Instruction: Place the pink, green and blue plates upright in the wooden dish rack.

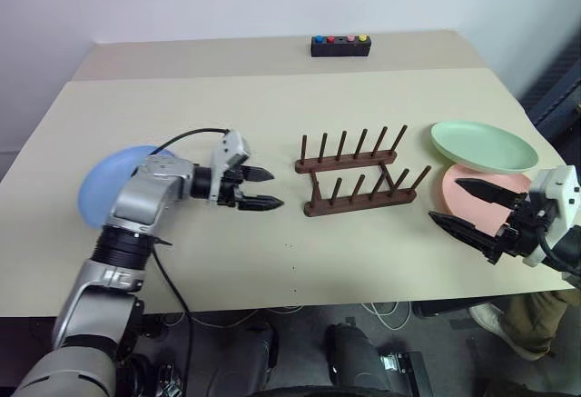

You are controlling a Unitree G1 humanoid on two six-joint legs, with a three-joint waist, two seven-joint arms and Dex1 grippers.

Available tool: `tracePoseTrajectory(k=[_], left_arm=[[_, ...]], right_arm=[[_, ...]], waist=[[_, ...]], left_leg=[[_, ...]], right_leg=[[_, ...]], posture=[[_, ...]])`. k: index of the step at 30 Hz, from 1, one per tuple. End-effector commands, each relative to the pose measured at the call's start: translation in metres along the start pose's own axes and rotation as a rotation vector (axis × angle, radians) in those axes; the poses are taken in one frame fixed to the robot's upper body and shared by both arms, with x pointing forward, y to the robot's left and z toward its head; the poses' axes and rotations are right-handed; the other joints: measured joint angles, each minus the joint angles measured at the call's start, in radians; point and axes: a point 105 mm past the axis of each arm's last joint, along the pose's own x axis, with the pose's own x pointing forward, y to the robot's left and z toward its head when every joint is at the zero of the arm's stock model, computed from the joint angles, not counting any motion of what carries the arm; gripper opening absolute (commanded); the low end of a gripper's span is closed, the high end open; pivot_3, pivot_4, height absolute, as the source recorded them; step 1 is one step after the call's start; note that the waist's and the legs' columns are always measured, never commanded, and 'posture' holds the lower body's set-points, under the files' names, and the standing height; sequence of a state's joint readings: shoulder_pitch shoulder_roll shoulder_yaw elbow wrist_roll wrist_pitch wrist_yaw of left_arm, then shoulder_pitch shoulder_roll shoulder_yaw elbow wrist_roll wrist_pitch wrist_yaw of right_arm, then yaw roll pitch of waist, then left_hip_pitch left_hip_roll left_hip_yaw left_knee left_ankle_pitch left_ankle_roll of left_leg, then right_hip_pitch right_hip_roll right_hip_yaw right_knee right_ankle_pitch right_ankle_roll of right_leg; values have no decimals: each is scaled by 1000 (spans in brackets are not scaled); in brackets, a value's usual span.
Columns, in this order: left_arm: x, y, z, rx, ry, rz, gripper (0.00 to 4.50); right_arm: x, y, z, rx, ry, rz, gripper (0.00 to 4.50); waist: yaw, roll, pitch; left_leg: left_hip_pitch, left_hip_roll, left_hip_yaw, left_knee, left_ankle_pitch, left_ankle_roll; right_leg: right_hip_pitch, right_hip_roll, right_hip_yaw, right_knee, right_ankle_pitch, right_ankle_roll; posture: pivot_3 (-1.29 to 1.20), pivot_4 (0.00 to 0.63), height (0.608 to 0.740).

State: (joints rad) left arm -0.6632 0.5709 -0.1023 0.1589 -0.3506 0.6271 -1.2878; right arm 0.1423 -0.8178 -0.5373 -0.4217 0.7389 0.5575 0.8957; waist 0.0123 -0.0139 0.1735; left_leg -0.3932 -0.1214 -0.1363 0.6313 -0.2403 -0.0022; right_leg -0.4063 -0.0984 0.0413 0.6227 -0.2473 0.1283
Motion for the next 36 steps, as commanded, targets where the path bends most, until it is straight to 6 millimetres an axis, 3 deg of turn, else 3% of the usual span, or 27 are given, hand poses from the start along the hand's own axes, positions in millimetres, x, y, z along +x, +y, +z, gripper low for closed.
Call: tracePoseTrajectory(k=[1, 5, 6, 12, 14, 17, 30, 36], left_arm=[[-14, -39, 47, -68, -187, -247, 2036], [4, -64, 17, -29, -53, -342, 2], [7, -66, 14, -12, -46, -342, 0], [36, -74, -12, -17, -5, -340, 0], [52, -64, -28, 47, 50, -252, 0], [65, -53, -36, 69, 86, -169, 0], [114, -31, -37, 163, 70, 36, 0], [116, -21, -39, 173, 74, 79, 0]], right_arm=[[7, 11, -2, 31, 16, 71, 2652], [20, 14, -16, -5, 78, 78, 530], [21, 13, -17, -11, 79, 75, 35], [27, -3, -40, -138, 195, -1, 35], [29, -3, -47, -161, 227, -1, 35], [34, -3, -48, -163, 207, -17, 35], [50, -13, -64, -224, 237, -78, 35], [55, -18, -65, -237, 232, -93, 35]], waist=[[1, 0, 0], [0, 2, -1], [0, 3, -1], [1, 2, 0], [1, 2, -1], [2, 2, 0], [2, 2, -1], [0, 2, -1]], left_leg=[[0, 0, 0, 0, 0, 0], [0, 0, 0, -1, 0, 0], [0, 0, 0, -2, 0, 0], [0, 0, 0, 0, 0, 0], [0, 0, 1, 0, 0, 0], [1, 0, 1, 0, 0, 0], [0, 0, 1, 0, 0, 0], [0, 0, 1, 0, 0, 0]], right_leg=[[0, 0, 0, 0, 0, 0], [0, 0, 0, 0, 0, 0], [0, -1, 0, -1, 0, 0], [0, -1, 0, -1, 0, -3], [1, -1, 1, -2, -1, -5], [1, -1, 1, -2, 0, -3], [1, 1, 1, -2, 1, -1], [0, 1, 1, -1, 1, -1]], posture=[[0, 150, 740], [0, 150, 740], [0, 150, 740], [0, 150, 740], [0, 150, 740], [0, 150, 740], [0, 150, 740], [0, 150, 740]])
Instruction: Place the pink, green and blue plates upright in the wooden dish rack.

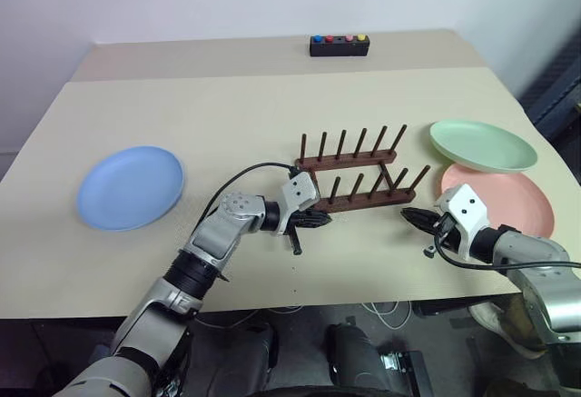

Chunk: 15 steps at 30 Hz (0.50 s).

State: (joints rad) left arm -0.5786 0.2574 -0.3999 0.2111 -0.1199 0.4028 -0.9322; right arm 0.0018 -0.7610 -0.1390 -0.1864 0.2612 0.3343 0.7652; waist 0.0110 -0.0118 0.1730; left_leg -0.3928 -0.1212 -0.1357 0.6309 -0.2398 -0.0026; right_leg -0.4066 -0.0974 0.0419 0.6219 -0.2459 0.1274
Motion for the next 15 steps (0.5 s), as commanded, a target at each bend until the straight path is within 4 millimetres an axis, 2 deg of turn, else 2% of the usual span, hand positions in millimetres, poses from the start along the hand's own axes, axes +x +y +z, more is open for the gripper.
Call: tracePoseTrajectory(k=[1, 5, 15], left_arm=[[-3, 11, 6, 34, -8, 42, 0], [-5, 26, 11, 39, -19, 91, 0], [-3, 35, 11, 49, -28, 114, 0]], right_arm=[[3, -5, 10, -33, -40, -18, 35], [15, -12, 9, -69, -29, -40, 35], [35, -25, 7, -136, -8, -60, 35]], waist=[[2, 0, 0], [0, 0, 0], [1, 0, 0]], left_leg=[[0, 0, 0, 0, 0, 0], [1, 0, 0, 2, 0, 0], [1, -1, 0, 2, 1, -1]], right_leg=[[0, 0, 0, 1, 0, 0], [1, 0, 0, 3, 0, 0], [-1, 0, 0, 6, 0, 0]], posture=[[0, 150, 740], [0, 150, 740], [0, 150, 740]])
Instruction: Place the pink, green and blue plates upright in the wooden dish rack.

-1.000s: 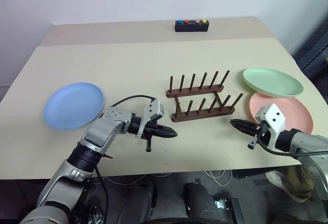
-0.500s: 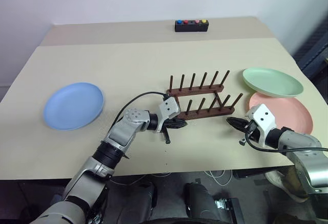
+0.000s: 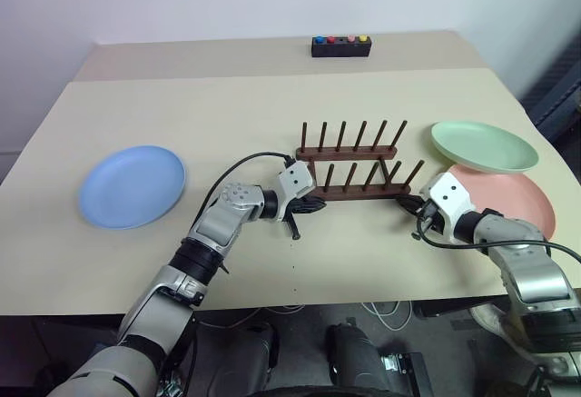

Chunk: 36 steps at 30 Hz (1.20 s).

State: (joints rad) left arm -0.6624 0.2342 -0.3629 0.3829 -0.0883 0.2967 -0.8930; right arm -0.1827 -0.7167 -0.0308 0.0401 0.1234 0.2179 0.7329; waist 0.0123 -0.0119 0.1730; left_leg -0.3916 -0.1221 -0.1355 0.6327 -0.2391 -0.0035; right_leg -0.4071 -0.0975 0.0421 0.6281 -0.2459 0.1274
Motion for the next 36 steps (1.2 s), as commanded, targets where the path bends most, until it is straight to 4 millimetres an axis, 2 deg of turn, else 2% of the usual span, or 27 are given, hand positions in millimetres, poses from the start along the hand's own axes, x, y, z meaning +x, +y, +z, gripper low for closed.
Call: tracePoseTrajectory(k=[1, 21, 25, 36], left_arm=[[-2, 8, 8, 25, -26, 27, 0], [11, 39, 19, 85, -47, 81, 0], [9, 49, 22, 89, -50, 111, 0], [8, 56, 31, 113, -76, 116, 0]], right_arm=[[5, -7, 10, -48, -29, -20, 35], [33, -44, 19, -98, -60, -129, 35], [39, -47, 25, -101, -79, -129, 35], [42, -51, 25, -108, -86, -142, 35]], waist=[[-1, 0, 0], [-5, 0, 0], [-7, 0, 0], [-11, 0, 0]], left_leg=[[0, 0, 0, 0, 0, 0], [0, 0, 0, 0, 1, -1], [0, -1, 0, 0, 1, -1], [0, -1, 0, -1, 1, -1]], right_leg=[[0, 0, 0, 0, 0, 0], [-1, 0, 0, 1, 0, 0], [-1, 0, 0, 2, 0, 0], [-2, 0, 0, 3, 1, 1]], posture=[[0, 150, 740], [0, 150, 740], [0, 150, 740], [0, 150, 740]])
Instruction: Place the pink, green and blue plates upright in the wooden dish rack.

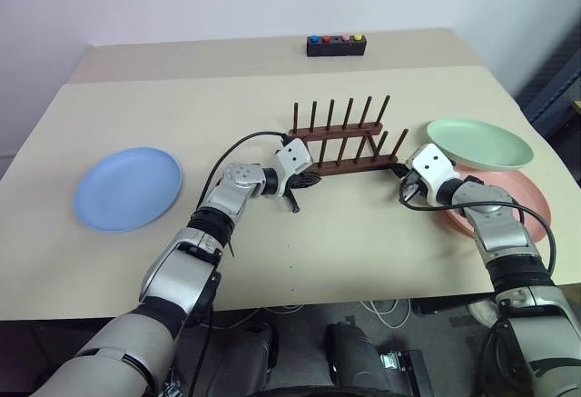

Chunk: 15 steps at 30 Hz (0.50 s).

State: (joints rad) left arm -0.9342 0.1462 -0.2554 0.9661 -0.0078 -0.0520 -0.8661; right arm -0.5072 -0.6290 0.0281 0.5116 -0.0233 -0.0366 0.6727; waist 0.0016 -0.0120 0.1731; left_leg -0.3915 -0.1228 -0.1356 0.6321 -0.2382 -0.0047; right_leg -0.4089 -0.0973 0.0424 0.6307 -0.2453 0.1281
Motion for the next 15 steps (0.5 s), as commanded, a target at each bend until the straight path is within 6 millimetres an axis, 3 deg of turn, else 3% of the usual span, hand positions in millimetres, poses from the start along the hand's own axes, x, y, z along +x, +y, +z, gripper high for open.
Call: tracePoseTrajectory(k=[1, 8, 13, 15], left_arm=[[-1, 6, 23, 58, -62, 5, 0], [-19, 13, 35, -69, -113, -57, 0], [-48, 17, 44, -107, -171, -122, 0], [-64, 17, 53, -165, -228, -176, 534]], right_arm=[[0, -9, 13, -20, -47, -32, 35], [-11, -10, 22, -32, -72, -4, 35], [-33, -23, 71, 72, -269, -10, 35], [-44, -28, 82, 144, -320, -3, 561]], waist=[[0, 0, 0], [-15, 0, 0], [-22, 0, 0], [-20, 0, 0]], left_leg=[[0, 0, 0, 0, 0, 0], [0, 0, 0, 0, 0, 0], [0, 0, 0, -1, 0, 0], [0, 0, 0, -1, 0, 0]], right_leg=[[0, 0, 0, 0, 0, 0], [0, 0, 0, 0, 0, 0], [-1, 0, 0, 1, 0, 0], [-1, 0, 0, 1, 0, 0]], posture=[[0, 150, 740], [0, 150, 740], [0, 150, 740], [0, 150, 740]])
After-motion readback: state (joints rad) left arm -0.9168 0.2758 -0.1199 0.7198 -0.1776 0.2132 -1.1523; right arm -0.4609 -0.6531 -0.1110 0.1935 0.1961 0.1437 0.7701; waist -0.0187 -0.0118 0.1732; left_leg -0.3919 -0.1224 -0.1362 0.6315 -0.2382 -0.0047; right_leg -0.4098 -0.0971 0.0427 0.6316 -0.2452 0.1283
